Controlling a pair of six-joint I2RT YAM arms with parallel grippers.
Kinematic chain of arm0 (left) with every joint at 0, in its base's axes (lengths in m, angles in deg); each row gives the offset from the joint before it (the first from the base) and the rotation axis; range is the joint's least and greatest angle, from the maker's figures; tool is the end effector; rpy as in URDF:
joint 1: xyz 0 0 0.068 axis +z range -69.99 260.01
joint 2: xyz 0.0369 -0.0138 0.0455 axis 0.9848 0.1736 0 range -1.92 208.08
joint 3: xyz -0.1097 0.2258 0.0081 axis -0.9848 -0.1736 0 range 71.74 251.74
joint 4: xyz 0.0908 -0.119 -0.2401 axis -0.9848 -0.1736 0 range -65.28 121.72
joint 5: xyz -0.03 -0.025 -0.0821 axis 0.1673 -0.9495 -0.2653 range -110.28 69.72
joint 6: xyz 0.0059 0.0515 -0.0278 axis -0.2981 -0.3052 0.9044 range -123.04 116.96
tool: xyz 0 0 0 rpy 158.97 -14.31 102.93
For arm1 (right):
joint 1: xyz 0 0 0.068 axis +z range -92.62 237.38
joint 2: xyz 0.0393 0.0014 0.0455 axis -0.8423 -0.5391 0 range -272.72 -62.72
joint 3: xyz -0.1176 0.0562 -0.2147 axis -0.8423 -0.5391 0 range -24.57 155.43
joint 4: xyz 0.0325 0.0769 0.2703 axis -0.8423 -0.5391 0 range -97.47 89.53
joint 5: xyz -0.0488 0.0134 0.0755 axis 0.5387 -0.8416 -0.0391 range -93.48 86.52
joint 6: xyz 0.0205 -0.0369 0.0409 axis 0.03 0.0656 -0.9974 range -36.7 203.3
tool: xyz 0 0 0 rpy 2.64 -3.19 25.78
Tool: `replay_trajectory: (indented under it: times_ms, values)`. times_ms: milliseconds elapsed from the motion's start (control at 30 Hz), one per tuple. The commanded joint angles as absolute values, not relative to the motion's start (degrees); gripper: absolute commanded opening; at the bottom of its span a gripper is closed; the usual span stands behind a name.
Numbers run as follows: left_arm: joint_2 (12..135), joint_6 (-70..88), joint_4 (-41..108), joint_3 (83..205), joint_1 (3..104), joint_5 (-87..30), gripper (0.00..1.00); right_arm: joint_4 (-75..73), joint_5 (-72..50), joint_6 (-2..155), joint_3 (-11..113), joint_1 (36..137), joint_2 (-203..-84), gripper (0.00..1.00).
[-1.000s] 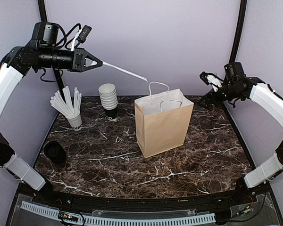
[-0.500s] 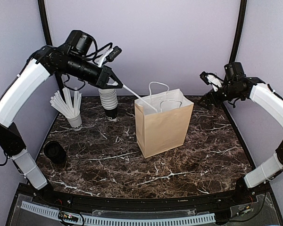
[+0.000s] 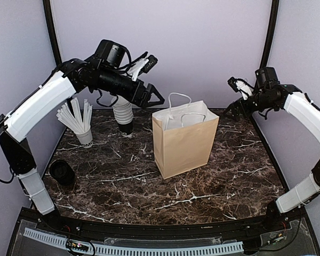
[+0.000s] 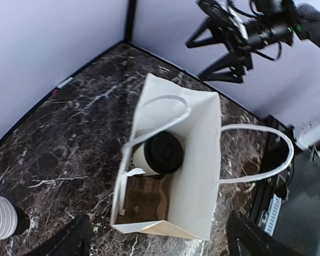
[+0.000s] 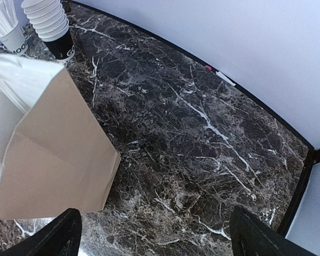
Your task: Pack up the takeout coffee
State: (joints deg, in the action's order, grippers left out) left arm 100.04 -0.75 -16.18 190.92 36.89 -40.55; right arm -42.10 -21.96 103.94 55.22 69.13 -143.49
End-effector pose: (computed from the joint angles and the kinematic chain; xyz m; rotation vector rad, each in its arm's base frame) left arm 0.2863 -0.2883 0.4282 0.9656 1.9600 -0.8361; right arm 0.3245 0.0813 0.3299 -0.7920 2.1433 0.2922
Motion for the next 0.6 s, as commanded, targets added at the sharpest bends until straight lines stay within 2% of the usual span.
replay_trajectory:
  times_ms: [0, 67, 200, 300, 400, 567]
  values:
    - [86.5, -4.1, -1.1, 180.3, 37.6, -23.7, 0.95, -40.9, -20.1, 98.3, 60.3, 67.2, -142.9, 0.99]
    - [82.8, -4.2, 1.3, 174.4, 38.9, -15.9, 0.98, -38.9, -19.8, 94.6, 60.6, 63.9, -142.1, 0.99]
    - [77.8, 3.2, 1.0, 165.3, 47.8, -14.2, 0.99, -35.5, -20.4, 85.4, 61.6, 56.2, -140.2, 0.99]
    - [73.5, 2.7, 4.7, 157.3, 53.0, -13.1, 0.99, -32.1, -14.3, 83.3, 60.2, 55.8, -137.5, 0.99]
    - [69.3, -0.5, 12.3, 148.8, 54.0, -8.7, 0.99, -28.2, -13.0, 82.2, 57.5, 55.8, -134.0, 0.99]
    - [68.8, -0.2, 12.6, 147.2, 54.4, -9.2, 0.99, -23.4, -11.9, 81.2, 53.2, 55.8, -130.0, 0.99]
